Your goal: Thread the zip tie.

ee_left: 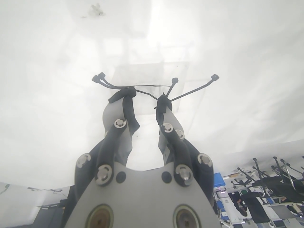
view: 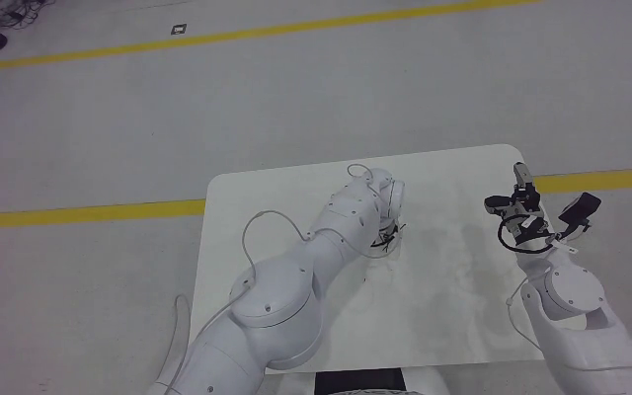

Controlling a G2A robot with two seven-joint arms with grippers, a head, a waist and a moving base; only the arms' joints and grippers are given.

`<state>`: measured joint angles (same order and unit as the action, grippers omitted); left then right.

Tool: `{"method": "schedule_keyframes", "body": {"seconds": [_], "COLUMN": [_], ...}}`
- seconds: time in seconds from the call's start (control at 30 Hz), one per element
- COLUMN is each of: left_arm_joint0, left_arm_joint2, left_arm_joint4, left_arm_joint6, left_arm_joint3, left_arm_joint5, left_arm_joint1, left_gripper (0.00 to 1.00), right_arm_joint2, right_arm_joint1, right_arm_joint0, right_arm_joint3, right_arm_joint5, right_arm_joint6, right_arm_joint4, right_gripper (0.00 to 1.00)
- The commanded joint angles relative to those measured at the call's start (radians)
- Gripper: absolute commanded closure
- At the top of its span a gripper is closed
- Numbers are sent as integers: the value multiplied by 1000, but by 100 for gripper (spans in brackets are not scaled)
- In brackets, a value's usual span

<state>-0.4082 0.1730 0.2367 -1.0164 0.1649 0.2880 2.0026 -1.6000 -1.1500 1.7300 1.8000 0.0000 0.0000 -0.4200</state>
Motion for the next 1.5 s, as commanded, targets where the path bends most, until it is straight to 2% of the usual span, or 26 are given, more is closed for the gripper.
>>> {"method": "schedule_keyframes", "body": {"seconds": [0.0,0.27,0.67,0.97,1.17,1.47], "left_arm_joint0": [2,11,6,26,20,4], "left_arm_joint2": [1,4,2,7,11,11], "left_arm_joint4": [-2,-3,3,-1,-7,-4], "left_arm_joint6": [2,13,-7,2,31,62], "left_arm_joint3": [-1,1,-2,7,15,10], "left_arm_joint5": [-1,4,-6,-9,-43,-66], "left_arm_joint1": [0,1,0,1,2,1], "left_gripper": [78,78,78,77,79,79], "right_arm_joint2": [0,0,0,0,0,0], "right_arm_joint1": [0,0,0,0,0,0], "right_arm_joint0": [0,0,0,0,0,0], "right_arm_joint3": [0,0,0,0,0,0], "right_arm_joint5": [0,0,0,0,0,0], "right_arm_joint6": [0,0,0,0,0,0], "right_arm_joint4": [0,0,0,0,0,0], "right_gripper": [0,0,0,0,0,0]}}
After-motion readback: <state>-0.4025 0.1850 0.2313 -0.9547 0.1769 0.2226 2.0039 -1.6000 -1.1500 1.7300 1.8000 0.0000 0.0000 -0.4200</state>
